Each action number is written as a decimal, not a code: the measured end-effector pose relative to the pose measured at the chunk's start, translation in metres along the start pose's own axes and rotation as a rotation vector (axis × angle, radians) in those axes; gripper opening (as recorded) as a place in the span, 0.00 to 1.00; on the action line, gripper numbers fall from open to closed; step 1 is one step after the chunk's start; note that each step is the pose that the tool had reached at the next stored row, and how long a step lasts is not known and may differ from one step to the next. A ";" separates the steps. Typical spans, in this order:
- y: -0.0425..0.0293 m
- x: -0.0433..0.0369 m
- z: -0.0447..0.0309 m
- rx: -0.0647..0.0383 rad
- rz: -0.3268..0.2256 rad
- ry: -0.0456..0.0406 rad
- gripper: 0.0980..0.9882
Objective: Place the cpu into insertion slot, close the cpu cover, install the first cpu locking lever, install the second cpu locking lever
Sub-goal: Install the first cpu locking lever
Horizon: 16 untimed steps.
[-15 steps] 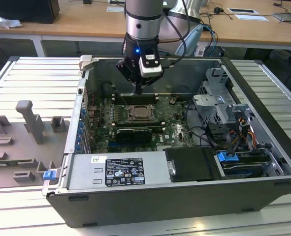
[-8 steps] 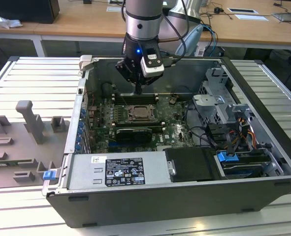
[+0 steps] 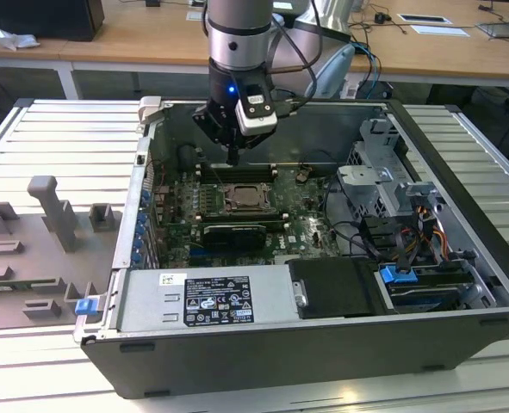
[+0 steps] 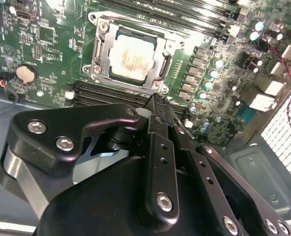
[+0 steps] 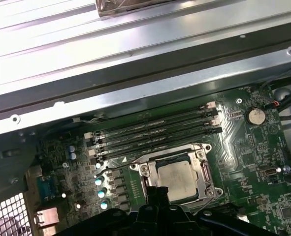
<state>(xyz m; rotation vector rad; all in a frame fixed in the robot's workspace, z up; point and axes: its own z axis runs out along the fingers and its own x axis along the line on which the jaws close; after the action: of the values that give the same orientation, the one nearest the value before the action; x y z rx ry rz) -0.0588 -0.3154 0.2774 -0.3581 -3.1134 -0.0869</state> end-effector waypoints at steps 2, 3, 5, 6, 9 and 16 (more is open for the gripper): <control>-0.0001 0.0001 0.0000 0.000 -0.035 0.0019 0.01; 0.0000 0.0001 0.0000 0.001 -0.052 0.0028 0.01; -0.0001 0.0001 0.0000 0.001 -0.096 0.0052 0.01; 0.0000 0.0001 0.0000 0.002 -0.129 0.0070 0.01; -0.0001 0.0001 0.0000 0.002 -0.159 0.0086 0.01; -0.0015 0.0059 0.0001 0.002 -0.170 0.0086 0.01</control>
<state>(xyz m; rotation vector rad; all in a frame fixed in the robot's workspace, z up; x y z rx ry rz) -0.0649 -0.3155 0.2773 -0.0923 -3.1285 -0.0859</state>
